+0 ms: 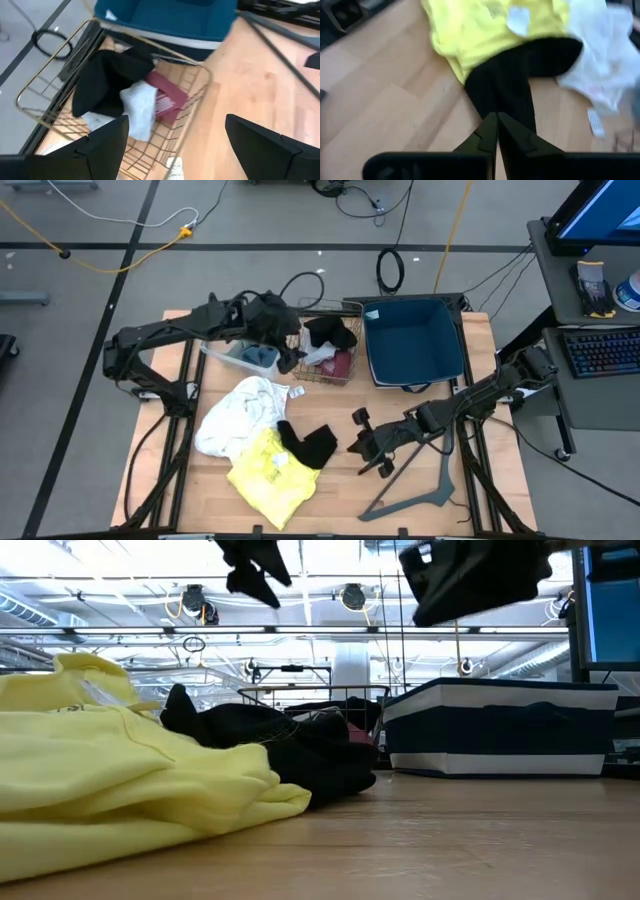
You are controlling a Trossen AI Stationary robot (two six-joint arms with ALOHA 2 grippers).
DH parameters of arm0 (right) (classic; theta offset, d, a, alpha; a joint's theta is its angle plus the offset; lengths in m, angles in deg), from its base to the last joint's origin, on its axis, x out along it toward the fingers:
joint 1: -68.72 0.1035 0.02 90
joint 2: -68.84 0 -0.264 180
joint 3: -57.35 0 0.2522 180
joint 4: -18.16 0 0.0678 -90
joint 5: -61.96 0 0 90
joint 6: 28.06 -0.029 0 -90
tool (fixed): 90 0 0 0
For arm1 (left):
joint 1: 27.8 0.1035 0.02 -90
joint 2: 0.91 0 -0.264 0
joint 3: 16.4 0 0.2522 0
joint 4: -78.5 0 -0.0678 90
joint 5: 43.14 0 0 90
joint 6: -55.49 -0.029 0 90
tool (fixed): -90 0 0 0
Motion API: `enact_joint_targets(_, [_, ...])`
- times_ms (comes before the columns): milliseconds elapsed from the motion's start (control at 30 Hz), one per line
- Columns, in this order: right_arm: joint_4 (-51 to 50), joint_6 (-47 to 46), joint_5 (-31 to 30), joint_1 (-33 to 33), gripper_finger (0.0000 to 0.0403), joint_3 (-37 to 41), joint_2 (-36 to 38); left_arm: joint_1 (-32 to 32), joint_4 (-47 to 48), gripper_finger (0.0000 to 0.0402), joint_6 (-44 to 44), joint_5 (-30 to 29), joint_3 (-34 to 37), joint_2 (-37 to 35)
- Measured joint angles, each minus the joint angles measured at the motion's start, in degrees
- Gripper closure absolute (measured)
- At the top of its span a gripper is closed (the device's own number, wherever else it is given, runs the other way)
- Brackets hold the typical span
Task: Pick & Place Cloths
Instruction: Put the black sock into the transparent bin
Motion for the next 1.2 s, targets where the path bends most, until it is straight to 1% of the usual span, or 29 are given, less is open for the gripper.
enact_joint_targets(100, [2.6, 2.5, 0.4, 0.0, 0.0382, 0.0, 0.0, -2.0, -0.1, 0.0066, -0.6, -0.3, 0.0, -1.7])
enact_joint_targets(267, [3.2, 2.9, -0.3, 0.0, 0.0358, 0.0, 0.0, -5.3, -0.3, 0.0066, -0.7, -2.4, 0.0, -4.3])
enact_joint_targets(433, [3.8, 2.9, -0.3, 0.0, 0.0324, 0.0, 0.0, -8.6, -0.4, 0.0066, -0.8, -2.6, 0.0, -6.5])
enact_joint_targets(533, [5.1, 2.9, -0.3, 0.0, 0.0302, 0.0, 0.0, -10.8, -2.4, 0.0066, -0.8, -2.9, 1.6, -7.7])
enact_joint_targets(633, [6.0, 2.9, -0.3, 0.0, 0.0278, 0.0, 0.0, -12.9, -5.9, 0.0066, -0.3, -5.5, 6.0, -10.2])
enact_joint_targets(733, [5.9, 2.9, -0.5, 0.0, 0.0255, 0.0, 0.0, -14.4, -10.4, 0.0066, 0.8, -7.2, 12.0, -13.6])
enact_joint_targets(900, [8.5, 2.9, -0.6, 0.0, 0.0224, 0.0, -1.1, -16.1, -17.8, 0.0066, 2.4, -7.7, 22.9, -19.8])
enact_joint_targets(1033, [11.8, 2.9, -0.7, 0.0, 0.0208, 0.0, -3.0, -17.7, -22.8, 0.0066, 2.8, -7.7, 30.5, -24.6])
enact_joint_targets(1200, [12.6, 3.0, -3.5, -0.5, 0.0199, 0.0, -4.3, -19.4, -26.8, 0.0066, 5.0, -9.0, 38.4, -30.5])
